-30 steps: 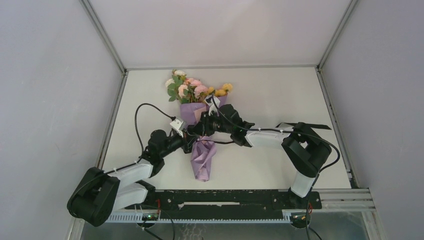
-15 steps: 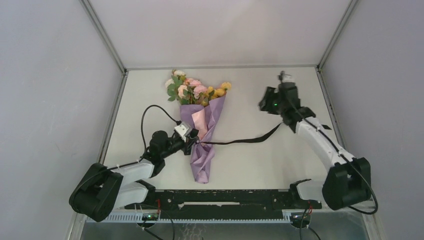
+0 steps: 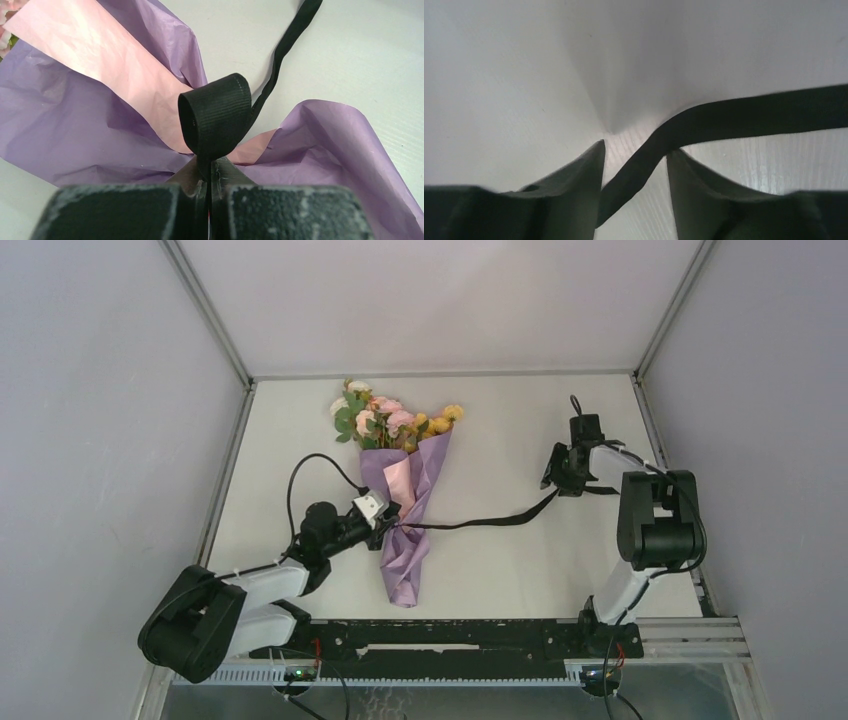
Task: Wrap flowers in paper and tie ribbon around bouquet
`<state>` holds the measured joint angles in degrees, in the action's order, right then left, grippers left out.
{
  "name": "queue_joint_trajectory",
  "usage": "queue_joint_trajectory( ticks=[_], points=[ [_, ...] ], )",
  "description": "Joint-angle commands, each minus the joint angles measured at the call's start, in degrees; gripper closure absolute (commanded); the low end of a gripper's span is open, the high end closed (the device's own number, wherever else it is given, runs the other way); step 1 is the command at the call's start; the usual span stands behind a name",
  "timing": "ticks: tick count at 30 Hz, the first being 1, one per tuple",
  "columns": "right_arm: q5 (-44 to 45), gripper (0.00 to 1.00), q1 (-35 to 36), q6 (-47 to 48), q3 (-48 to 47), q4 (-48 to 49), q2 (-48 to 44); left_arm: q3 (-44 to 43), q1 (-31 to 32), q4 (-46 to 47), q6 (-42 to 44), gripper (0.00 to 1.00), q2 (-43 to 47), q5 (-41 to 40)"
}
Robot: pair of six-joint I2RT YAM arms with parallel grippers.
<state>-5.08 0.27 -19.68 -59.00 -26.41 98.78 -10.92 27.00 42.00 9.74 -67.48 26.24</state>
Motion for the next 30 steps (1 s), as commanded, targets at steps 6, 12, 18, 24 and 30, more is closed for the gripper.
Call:
queue_joint_trajectory(
  ticks=[6, 12, 18, 24, 30],
  points=[
    [-6.6, 1.0, -1.1, 4.8, -5.1, -1.7, -3.4, 1.0, 0.9, 2.3, 2.8, 1.0, 1.1, 1.3],
    [-21.0, 1.0, 15.9, 10.9, -12.3, 3.2, -20.0, 1.5, 1.4, 2.3, 4.2, 1.0, 1.7, 1.6],
    [-20.3, 1.0, 39.2, 11.0, -23.7, 15.7, -16.9, 1.7, 1.8, 1.8, 7.0, 1.0, 2.1, 2.6],
    [-19.9, 1.0, 49.2, 8.2, -42.9, 10.7, 3.0, 2.9, 2.6, 1.7, 8.9, 1.0, 3.8, 3.4],
    [-20.6, 0.93, 50.4, 3.6, -52.0, 6.8, 14.1, 4.1, 3.1, 1.7, 9.5, 1.0, 5.7, 3.3]
  ],
)
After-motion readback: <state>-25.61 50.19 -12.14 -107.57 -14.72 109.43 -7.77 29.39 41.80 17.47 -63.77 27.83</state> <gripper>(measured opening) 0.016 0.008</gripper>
